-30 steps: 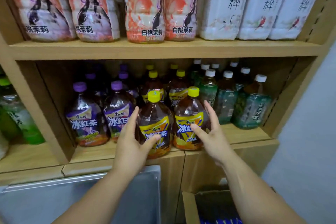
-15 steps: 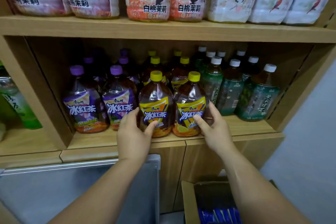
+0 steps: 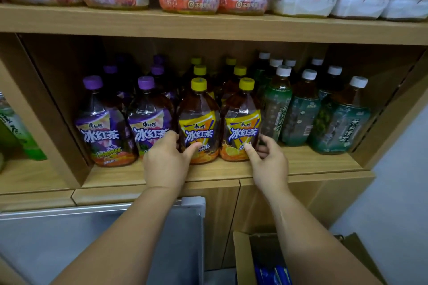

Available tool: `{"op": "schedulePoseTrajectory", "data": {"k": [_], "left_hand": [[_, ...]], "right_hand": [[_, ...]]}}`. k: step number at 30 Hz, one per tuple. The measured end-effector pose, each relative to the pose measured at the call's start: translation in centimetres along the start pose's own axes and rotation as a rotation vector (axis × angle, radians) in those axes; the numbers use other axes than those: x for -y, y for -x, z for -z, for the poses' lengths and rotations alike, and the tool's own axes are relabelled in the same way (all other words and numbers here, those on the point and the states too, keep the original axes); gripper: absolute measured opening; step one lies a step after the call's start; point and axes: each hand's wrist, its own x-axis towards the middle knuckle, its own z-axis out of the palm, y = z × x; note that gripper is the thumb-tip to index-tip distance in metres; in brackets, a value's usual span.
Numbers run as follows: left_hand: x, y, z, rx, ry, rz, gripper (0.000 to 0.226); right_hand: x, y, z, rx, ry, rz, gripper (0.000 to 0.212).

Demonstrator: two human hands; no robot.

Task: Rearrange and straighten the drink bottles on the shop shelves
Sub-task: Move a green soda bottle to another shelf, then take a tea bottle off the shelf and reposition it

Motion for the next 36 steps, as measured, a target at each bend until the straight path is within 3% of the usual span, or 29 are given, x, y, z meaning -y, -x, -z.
{"op": "schedulePoseTrajectory", "data": {"k": [8, 16, 22, 26, 29, 32, 36], "left_hand": [[-0.7, -0.6, 0.9, 0.054, -0.221, -0.157, 0.057], [-0.3, -1.5, 1.5, 0.103, -0.250, -0.155, 0.055], [-0.3, -1.1, 2.7, 0.226, -0.249, -0.118, 0.048], [0.1, 0.2, 7.4, 0.417, -0.259, -0.039, 0.039], [-0.8, 0.1, 13.1, 0.570, -0.308, 0.063, 0.061], [-2.9, -1.3, 20.0, 0.612, -0.309, 0.149, 0.066], [-6.7, -4.2, 29.6, 0.585, -0.277, 0.225, 0.055]], "right_hand": [[0.1, 0.1, -0.6, -0.049, 0.073, 0.000, 0.048], [0.2, 0.2, -0.4, -0.028, 0.087, 0.013, 0.054], [2.0, 0.9, 1.0, 0.116, -0.035, -0.127, 0.066], [6.2, 4.0, 3.0, 0.138, -0.059, -0.292, 0.067], [11.5, 6.8, 4.9, 0.190, -0.020, -0.374, 0.064], [18.3, 8.8, 6.8, 0.271, -0.018, -0.381, 0.062], [27.2, 10.0, 9.5, 0.340, -0.010, -0.419, 0.060]]}}
